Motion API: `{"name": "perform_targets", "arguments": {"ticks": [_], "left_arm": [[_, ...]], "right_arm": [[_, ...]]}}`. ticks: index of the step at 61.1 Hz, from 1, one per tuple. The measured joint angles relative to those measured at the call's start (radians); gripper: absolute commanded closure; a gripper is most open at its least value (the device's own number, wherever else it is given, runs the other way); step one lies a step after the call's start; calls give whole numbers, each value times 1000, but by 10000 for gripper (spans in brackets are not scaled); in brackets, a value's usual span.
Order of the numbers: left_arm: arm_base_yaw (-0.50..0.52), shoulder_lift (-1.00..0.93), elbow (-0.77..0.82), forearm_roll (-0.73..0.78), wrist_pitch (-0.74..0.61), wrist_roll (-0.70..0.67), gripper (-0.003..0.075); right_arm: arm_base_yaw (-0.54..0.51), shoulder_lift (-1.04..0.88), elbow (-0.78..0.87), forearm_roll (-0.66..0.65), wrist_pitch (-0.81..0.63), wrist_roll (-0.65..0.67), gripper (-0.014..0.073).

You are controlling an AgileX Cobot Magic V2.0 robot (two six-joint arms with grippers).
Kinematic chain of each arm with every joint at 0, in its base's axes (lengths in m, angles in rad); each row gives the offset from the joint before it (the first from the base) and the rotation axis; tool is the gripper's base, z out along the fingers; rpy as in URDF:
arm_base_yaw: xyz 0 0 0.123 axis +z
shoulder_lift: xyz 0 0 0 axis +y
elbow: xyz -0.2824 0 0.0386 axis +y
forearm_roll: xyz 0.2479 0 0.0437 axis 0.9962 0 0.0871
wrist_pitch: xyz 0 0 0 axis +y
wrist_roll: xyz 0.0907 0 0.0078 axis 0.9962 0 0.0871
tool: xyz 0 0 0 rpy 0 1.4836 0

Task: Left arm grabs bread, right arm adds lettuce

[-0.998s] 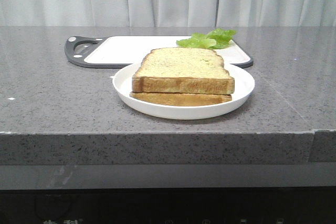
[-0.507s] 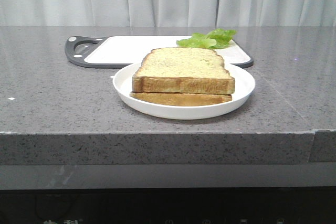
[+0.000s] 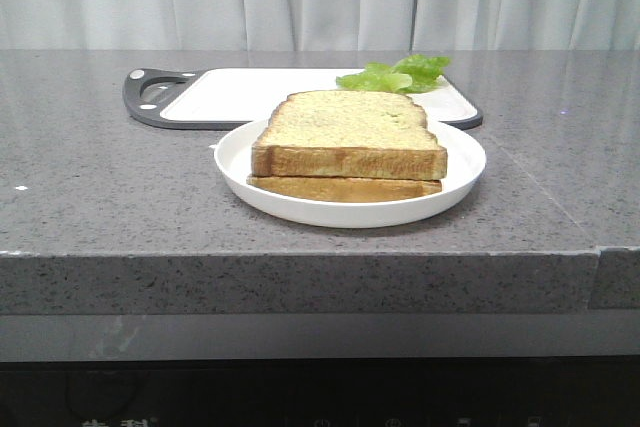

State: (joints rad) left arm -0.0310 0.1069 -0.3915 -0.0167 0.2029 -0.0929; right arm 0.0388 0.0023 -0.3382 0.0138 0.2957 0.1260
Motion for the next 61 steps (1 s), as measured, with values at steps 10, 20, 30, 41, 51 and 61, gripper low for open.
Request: {"name": "perform_targets", "arguments": {"ticks": [10,20,30,41,51,61], "left_arm": [[0,145,-154,7,143,0,741],[0,274,-228,8,271,0,741],[0,335,-230,8,302,0,741],[0,359,-230,8,305,0,740],[0,381,-234,8,315,0,604],[0,439,-268,1,365,0,335]], "right_arm": [[0,116,-139,-14,87,0,661],[0,249,-194,-24,130,0,661],[0,351,-194,-24,144,0,661],[0,410,-194,-24,148,-2,657],[0,460,-212,-25,187,-15,501],[0,525,-260,-27,239,-31,214]]}}
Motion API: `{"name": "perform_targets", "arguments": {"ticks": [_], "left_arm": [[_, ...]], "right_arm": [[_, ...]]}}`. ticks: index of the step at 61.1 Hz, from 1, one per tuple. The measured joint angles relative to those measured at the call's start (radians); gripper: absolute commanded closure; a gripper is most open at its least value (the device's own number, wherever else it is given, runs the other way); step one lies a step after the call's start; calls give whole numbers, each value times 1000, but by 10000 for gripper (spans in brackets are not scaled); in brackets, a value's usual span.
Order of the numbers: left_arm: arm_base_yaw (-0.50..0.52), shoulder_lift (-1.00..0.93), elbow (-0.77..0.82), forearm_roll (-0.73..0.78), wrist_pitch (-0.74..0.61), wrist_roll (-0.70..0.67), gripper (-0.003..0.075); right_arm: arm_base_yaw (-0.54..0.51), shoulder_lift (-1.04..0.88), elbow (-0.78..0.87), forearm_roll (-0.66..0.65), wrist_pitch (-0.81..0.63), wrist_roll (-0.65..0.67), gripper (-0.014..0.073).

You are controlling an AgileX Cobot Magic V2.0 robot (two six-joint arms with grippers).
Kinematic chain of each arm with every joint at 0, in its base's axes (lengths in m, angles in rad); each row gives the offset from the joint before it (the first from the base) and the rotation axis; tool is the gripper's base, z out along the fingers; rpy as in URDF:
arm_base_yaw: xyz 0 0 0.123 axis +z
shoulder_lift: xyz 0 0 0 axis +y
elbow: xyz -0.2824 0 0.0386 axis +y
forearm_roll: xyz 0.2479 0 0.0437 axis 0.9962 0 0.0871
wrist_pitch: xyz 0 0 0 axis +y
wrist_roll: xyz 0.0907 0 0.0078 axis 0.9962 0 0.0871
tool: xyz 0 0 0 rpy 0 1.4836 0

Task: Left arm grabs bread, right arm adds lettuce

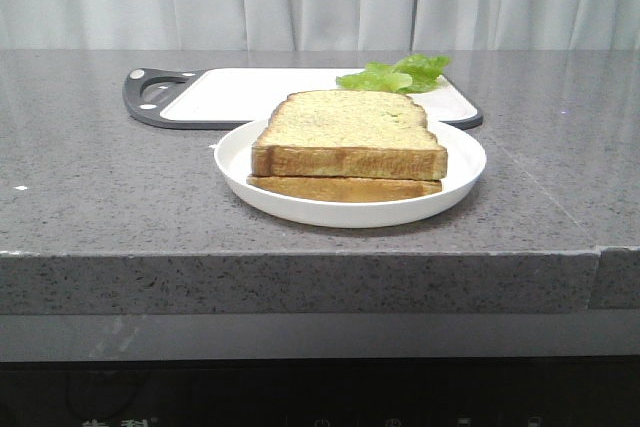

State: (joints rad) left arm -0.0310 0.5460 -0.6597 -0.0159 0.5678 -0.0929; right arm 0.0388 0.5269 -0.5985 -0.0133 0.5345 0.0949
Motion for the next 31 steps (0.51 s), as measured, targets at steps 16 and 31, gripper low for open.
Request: {"name": "perform_targets", "arguments": {"ticks": [16,31], "left_arm": [[-26,164,-103,-204,124,114,323],[-177,393,-201,-418,155,252,323]], "right_arm": [[0,51,-14,-2,18,-4,190],[0,62,-14,-2,20,-4,190]]}}
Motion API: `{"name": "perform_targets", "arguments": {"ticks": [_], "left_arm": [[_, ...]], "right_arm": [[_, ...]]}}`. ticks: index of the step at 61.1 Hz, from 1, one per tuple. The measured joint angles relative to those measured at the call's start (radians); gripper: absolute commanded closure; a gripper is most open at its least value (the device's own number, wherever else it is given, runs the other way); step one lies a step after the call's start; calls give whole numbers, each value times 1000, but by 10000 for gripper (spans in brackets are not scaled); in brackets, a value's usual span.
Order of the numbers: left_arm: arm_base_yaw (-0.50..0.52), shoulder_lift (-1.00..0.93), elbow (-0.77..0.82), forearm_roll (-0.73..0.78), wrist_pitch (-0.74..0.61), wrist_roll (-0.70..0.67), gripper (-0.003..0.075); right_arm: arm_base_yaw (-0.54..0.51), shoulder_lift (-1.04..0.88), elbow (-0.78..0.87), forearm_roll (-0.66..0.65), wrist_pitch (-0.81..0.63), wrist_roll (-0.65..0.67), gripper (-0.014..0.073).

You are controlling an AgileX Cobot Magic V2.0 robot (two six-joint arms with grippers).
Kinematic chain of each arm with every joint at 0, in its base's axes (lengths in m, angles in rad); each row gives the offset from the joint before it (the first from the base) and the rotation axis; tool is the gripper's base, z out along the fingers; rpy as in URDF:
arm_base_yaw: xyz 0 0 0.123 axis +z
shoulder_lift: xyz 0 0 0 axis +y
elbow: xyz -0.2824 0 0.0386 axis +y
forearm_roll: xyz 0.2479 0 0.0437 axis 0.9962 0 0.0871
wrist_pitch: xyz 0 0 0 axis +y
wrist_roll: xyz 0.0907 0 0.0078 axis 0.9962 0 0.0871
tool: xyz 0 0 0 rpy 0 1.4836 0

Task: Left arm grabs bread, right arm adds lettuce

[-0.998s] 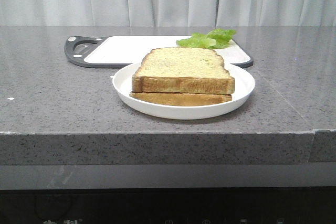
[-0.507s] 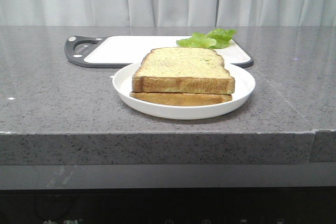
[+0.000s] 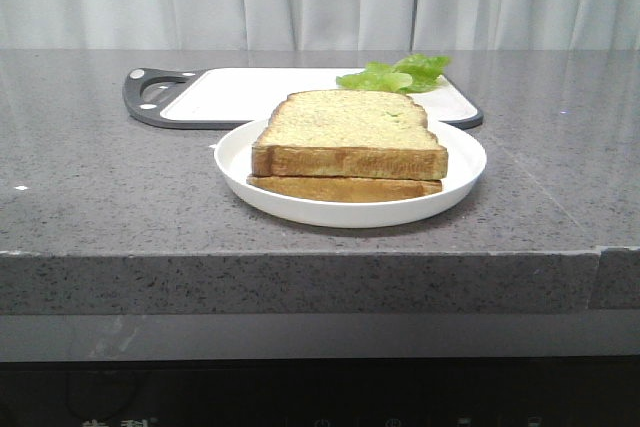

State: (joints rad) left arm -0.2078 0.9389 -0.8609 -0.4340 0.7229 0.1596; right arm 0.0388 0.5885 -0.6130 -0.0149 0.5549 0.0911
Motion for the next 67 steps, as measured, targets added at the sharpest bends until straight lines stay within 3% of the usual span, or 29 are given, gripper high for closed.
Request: {"name": "perform_targets", "arguments": {"ticks": [24,43,67], "left_arm": [[-263,411,-235,-88,7,16,326],[-278,680,-440,-168,113,20,393],[-280,787,-484,-211,138,30,409]], "right_arm": [[0,0,0,0,0,0,190],[0,0,0,0,0,0,190],[0,0,0,0,0,0,190]]}}
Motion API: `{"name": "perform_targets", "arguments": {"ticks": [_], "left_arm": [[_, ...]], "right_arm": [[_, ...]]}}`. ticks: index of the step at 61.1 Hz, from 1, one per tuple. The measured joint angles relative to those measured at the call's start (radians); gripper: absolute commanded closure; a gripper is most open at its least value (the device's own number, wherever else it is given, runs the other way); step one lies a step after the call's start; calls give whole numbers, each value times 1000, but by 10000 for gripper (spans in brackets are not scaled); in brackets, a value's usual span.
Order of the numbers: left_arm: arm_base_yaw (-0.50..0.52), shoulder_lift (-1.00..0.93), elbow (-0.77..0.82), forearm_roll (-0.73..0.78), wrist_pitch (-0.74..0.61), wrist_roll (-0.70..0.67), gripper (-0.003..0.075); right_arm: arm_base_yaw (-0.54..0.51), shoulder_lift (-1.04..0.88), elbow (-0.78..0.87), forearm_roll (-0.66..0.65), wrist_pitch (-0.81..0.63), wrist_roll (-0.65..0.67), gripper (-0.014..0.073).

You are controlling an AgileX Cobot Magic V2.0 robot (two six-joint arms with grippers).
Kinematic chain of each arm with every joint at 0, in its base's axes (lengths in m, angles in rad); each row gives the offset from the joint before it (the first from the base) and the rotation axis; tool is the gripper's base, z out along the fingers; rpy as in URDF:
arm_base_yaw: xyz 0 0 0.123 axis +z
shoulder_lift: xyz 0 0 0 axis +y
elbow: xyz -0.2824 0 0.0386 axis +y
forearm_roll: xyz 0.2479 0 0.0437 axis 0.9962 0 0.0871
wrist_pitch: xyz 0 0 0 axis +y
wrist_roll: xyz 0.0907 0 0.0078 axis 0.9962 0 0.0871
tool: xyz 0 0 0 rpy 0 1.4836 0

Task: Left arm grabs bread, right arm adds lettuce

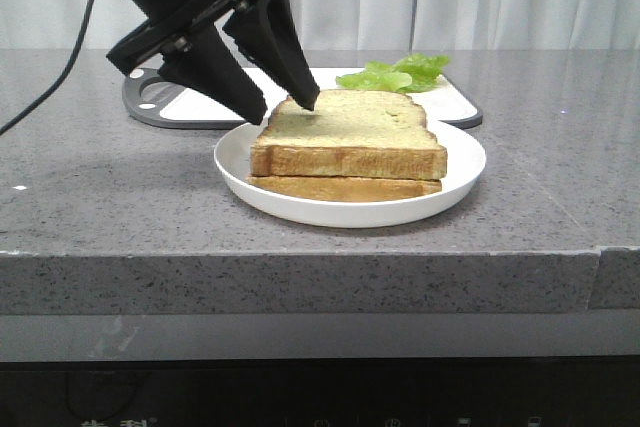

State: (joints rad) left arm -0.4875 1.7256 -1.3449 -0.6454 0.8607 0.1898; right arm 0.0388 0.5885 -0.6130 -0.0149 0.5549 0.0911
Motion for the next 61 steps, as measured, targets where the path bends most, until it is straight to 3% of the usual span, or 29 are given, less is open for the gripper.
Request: {"name": "perform_targets", "arguments": {"ticks": [15,37,61], "left_arm": [[0,21,-2,0,5,0,435],[0,21,-4,-2,15,6,741],[2,-41,-4,6,28,23,741]], "right_arm": [[0,0,0,0,0,-4,190],[0,0,0,-2,2,-4,190],[0,0,0,-2,2,-4,190]]}}
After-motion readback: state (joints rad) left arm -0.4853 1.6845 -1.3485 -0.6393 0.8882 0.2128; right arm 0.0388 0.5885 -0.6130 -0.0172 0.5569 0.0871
